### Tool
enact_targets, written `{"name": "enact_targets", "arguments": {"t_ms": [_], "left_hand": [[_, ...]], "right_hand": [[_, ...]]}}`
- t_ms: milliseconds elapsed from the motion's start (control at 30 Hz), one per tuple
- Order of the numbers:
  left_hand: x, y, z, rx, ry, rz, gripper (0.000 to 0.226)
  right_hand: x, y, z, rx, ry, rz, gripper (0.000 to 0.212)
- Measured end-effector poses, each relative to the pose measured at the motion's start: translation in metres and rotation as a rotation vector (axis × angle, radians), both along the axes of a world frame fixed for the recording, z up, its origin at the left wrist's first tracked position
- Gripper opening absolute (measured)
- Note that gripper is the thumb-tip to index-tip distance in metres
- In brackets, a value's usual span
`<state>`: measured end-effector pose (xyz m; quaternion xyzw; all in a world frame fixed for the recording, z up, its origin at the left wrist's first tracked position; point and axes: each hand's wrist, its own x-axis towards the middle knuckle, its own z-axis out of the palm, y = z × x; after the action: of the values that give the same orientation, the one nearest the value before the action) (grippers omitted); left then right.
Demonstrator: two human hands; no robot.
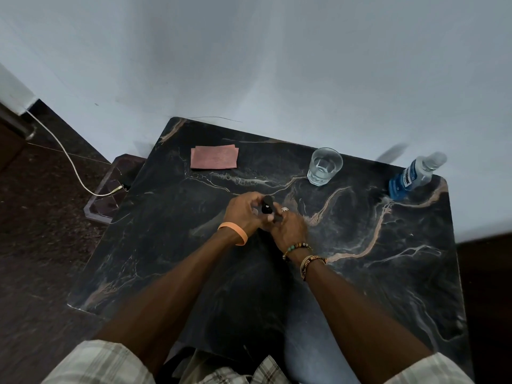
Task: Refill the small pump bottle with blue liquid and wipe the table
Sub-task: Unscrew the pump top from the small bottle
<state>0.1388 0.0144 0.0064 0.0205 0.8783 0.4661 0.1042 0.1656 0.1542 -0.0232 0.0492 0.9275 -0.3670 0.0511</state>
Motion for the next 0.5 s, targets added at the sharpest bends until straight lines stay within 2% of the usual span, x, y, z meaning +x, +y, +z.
{"name": "enact_targets", "arguments": {"t_ms": [67, 200, 333, 433, 500], "left_hand": [[-0.0022, 0.0007, 0.0005, -0.023, -0.013, 0.009, 0.041], [-0.0003, 0.001, 0.0007, 0.043, -0.028, -0.058, 0.067], [-0.0017, 0.002, -0.0008, 0.006, -0.008, -0.037, 0.039], [-0.0024, 0.0029, 0.0004, -0.033, 0.019, -0.016, 0.051], [-0.0004, 0.0015, 0.0006, 0.023, 0.017, -0.048, 0.06]], "right_hand": [[-0.0013, 0.0007, -0.0016, 0.015, -0.024, -0.018, 0.026], [-0.0015, 0.0004, -0.002, 0.062, -0.031, -0.037, 0.024], [-0.0005, 0.0006, 0.0015, 0.007, -0.036, -0.017, 0.016], [-0.0002, 0.0002, 0.006, 0.03, -0.018, 0.0, 0.012], [0.0004, -0.0005, 0.0072, 0.04, -0.01, 0.006, 0.008]]}}
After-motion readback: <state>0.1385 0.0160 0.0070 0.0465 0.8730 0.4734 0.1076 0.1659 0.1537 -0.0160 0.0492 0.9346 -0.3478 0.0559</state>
